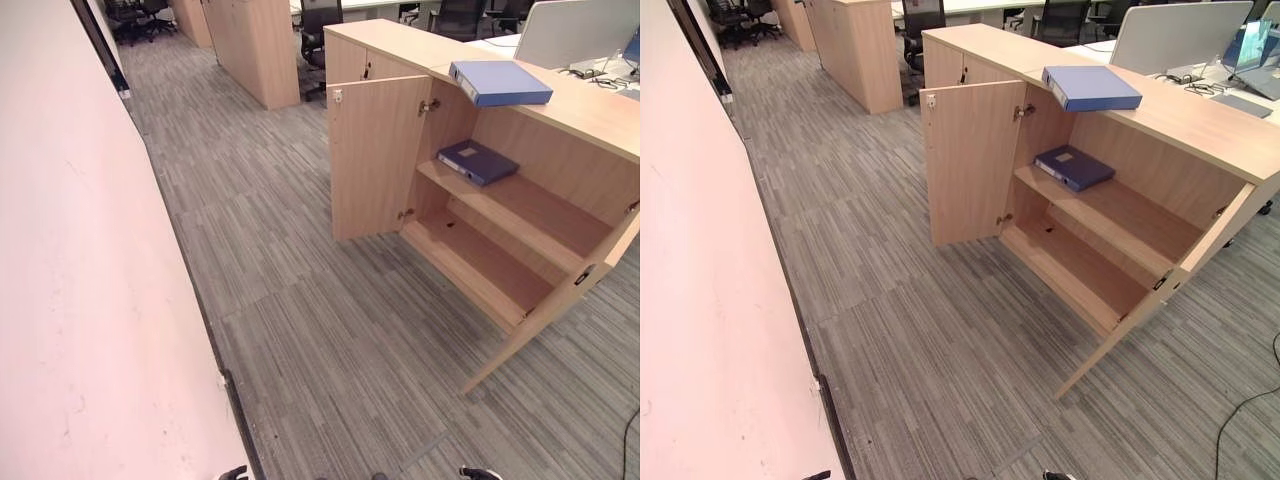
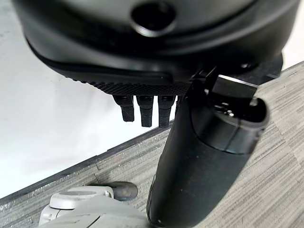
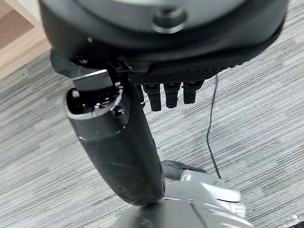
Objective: Put the empty folder in the office cabinet
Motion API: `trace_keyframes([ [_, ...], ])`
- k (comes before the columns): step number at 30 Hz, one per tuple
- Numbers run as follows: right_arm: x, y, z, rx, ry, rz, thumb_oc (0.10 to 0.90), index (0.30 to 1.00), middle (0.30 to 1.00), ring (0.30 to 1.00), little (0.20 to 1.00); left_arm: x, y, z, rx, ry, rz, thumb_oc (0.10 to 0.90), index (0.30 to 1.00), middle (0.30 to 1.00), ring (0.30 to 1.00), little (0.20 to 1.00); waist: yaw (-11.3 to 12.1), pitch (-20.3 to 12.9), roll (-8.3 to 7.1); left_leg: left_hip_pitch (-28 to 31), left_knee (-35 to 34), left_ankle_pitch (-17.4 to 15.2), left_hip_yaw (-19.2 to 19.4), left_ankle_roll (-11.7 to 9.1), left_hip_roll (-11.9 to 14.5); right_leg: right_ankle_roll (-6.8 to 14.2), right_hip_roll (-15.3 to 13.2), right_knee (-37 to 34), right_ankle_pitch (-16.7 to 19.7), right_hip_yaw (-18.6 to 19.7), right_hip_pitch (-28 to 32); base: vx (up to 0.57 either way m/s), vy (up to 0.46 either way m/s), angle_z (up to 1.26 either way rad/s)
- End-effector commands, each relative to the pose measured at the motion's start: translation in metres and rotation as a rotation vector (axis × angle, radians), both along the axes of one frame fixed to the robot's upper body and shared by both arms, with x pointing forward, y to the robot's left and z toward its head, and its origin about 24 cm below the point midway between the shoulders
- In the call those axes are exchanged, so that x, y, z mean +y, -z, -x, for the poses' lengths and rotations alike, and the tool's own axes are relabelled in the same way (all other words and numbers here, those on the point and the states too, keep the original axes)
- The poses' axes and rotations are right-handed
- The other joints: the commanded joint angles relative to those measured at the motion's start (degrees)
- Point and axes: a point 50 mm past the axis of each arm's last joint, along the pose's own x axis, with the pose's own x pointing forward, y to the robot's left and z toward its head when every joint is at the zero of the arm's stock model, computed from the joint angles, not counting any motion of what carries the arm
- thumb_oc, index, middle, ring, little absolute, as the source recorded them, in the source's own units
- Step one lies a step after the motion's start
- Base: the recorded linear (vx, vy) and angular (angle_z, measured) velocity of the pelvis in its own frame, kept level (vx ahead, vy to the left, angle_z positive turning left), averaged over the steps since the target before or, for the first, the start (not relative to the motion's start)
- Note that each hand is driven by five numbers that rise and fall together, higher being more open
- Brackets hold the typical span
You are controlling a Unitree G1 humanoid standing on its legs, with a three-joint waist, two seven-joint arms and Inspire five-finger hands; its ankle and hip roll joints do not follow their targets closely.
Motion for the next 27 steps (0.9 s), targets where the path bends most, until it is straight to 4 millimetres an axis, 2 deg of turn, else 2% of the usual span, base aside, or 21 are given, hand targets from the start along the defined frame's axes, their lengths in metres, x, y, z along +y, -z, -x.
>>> trace_keyframes([
  [1, 0.003, 0.001, -0.001, 0.009, -0.028, 0.027, 0.8, 0.9, 0.9, 0.9, 0.9, 0.011, -0.003, -0.008, -0.012, -0.006, -0.079, 0.8, 0.9, 0.9, 0.9, 0.9, 0.45, -1.37, -2.2, 0.22, -0.46, -4.68, -1.77, 1.1, -3.66, 4.83, -2.22, 0.39, -1.73, -1.64, -0.04, 0.0, 0.0, 0.0],
  [15, -0.005, 0.0, 0.006, 0.043, -0.043, 0.006, 0.8, 0.9, 0.9, 0.9, 0.9, 0.013, -0.001, -0.002, 0.006, -0.029, 0.036, 0.8, 0.9, 0.9, 0.9, 0.9, 0.01, -1.52, -1.9, 0.45, -0.46, -4.96, -1.35, 0.97, -3.55, 4.76, -2.11, 0.39, -1.79, -1.34, 0.12, 0.0, 0.0, 0.0],
  [22, -0.005, 0.0, 0.006, 0.056, -0.05, -0.005, 0.8, 0.9, 0.9, 0.9, 0.9, 0.012, 0.0, 0.005, 0.057, 0.002, 0.045, 0.8, 0.9, 0.9, 0.9, 0.9, -0.2, -1.81, -1.75, 0.89, -0.46, -5.14, -1.13, 1.03, -3.5, 4.68, -2.09, 0.39, -1.92, -1.04, 0.51, 0.0, 0.0, 0.0],
  [27, -0.006, 0.0, 0.006, 0.058, -0.051, -0.004, 0.8, 0.9, 0.9, 0.9, 0.9, 0.013, 0.0, 0.003, 0.065, 0.044, 0.034, 0.8, 0.9, 0.9, 0.9, 0.9, -0.32, -1.87, -1.66, 1.03, -0.46, -5.26, -1.08, 1.0, -3.46, 4.66, -2.05, 0.39, -1.97, -0.91, 0.59, 0.0, 0.0, 0.0],
])
